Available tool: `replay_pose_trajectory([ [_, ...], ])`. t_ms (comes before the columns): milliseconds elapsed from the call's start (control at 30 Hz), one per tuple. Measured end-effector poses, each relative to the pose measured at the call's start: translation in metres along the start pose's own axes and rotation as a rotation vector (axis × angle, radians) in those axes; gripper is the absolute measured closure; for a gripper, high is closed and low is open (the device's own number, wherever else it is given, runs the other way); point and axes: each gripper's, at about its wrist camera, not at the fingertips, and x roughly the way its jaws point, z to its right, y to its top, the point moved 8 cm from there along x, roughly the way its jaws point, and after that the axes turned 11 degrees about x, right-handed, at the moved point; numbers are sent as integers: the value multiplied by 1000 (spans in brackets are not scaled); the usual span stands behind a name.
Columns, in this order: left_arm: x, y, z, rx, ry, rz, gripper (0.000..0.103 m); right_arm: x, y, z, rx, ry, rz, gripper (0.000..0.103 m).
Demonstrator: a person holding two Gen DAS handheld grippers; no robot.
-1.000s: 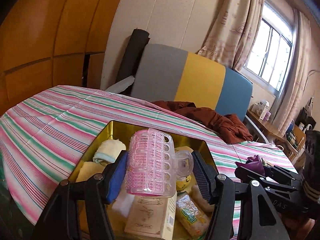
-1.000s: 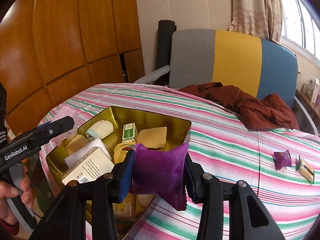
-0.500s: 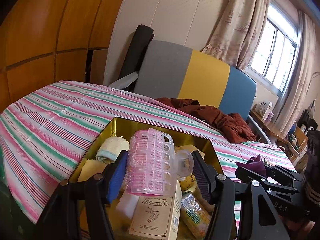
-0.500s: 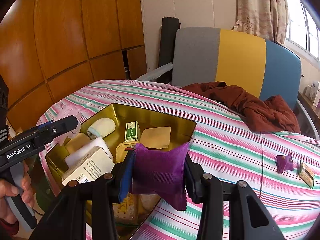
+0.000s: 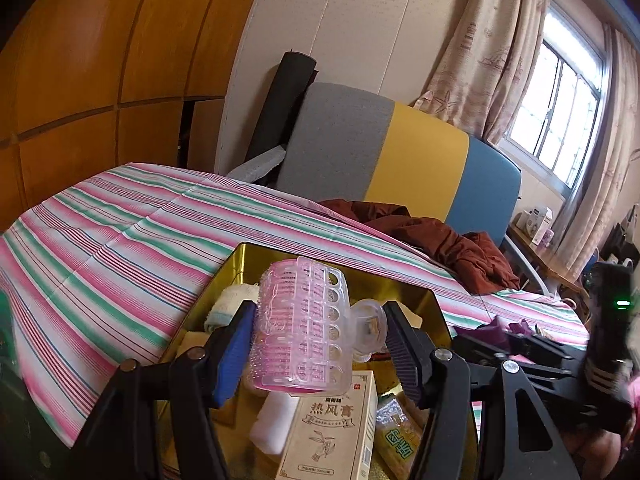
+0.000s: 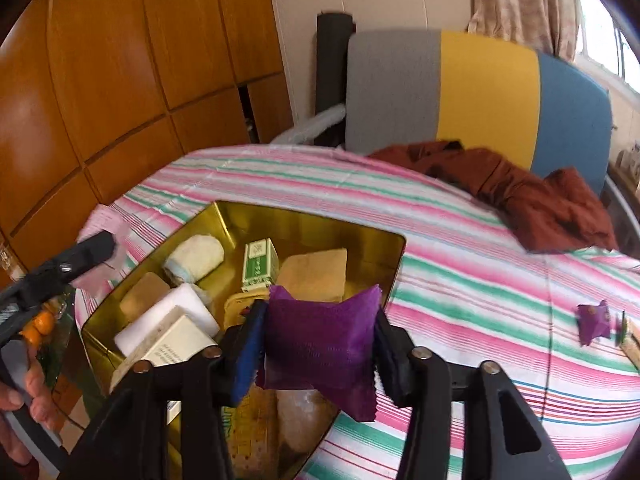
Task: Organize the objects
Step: 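Carry roller and purple packet over the gold tray and release both, then lift both open grippers away from the tray toward the remaining items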
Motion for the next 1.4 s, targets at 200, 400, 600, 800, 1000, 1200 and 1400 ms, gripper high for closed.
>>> replay_pose_trajectory([
  [200, 2, 7, 0, 19, 1, 6, 39, -13, 2, 25, 124, 4, 33, 45],
  [400, 9, 8, 1, 11, 0, -1, 39, -3, 3, 25, 176, 54, -11, 43],
  [600, 17, 14, 1, 14, 12, -14, 39, 12, 17, 10, 186, 88, -69, 42],
  [800, 29, 27, 1, 40, 19, -21, 39, 16, 26, 1, 93, 22, -63, 20],
  [1000, 46, 26, -4, 40, 32, -74, 39, 3, 28, 10, 104, 11, -7, 20],
  [1200, 58, 22, -7, 30, 33, -112, 37, 1, 28, 16, 172, 44, -12, 20],
  [1400, 53, 24, -18, -4, 107, -86, 0, 0, 28, 13, 165, 60, -12, 20],
])
